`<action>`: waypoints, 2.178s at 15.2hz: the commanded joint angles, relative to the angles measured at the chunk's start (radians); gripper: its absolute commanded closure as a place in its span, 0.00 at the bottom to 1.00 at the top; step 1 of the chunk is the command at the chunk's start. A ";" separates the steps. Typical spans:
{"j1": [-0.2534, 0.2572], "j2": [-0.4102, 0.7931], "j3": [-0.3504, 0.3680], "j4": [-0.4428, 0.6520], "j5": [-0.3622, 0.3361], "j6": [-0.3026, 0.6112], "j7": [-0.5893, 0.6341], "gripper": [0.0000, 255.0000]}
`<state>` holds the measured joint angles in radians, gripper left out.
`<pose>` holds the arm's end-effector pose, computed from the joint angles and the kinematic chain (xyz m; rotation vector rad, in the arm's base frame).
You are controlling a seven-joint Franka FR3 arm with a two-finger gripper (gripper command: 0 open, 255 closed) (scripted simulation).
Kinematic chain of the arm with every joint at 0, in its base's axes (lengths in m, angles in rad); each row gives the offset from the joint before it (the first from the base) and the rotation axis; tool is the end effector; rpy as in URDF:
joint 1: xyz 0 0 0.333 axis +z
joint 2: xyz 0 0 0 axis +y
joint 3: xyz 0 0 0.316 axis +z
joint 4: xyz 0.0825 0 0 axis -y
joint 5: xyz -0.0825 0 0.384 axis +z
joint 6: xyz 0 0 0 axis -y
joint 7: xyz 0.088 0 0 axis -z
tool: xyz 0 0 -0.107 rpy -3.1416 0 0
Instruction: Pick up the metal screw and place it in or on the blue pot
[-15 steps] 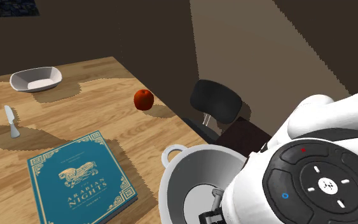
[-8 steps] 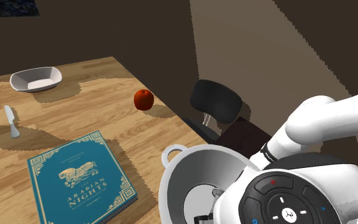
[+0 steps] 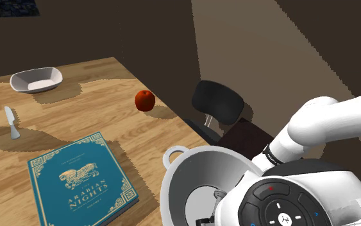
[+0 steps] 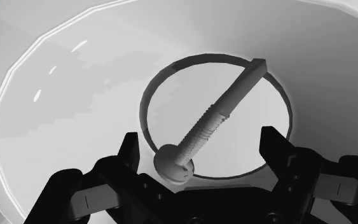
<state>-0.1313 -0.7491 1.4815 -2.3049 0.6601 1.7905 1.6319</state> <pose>0.0545 0.4585 0.3231 2.6639 -1.0087 0.1419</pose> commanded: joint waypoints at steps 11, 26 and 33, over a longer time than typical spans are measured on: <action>0.000 0.000 0.000 0.000 0.000 0.000 0.000 1.00; 0.172 -0.144 -0.031 -0.348 0.437 0.337 0.292 0.00; 0.172 -0.145 -0.031 -0.348 0.436 0.337 0.292 1.00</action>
<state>0.0402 -0.8936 1.4501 -2.6531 1.0966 2.1278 1.9243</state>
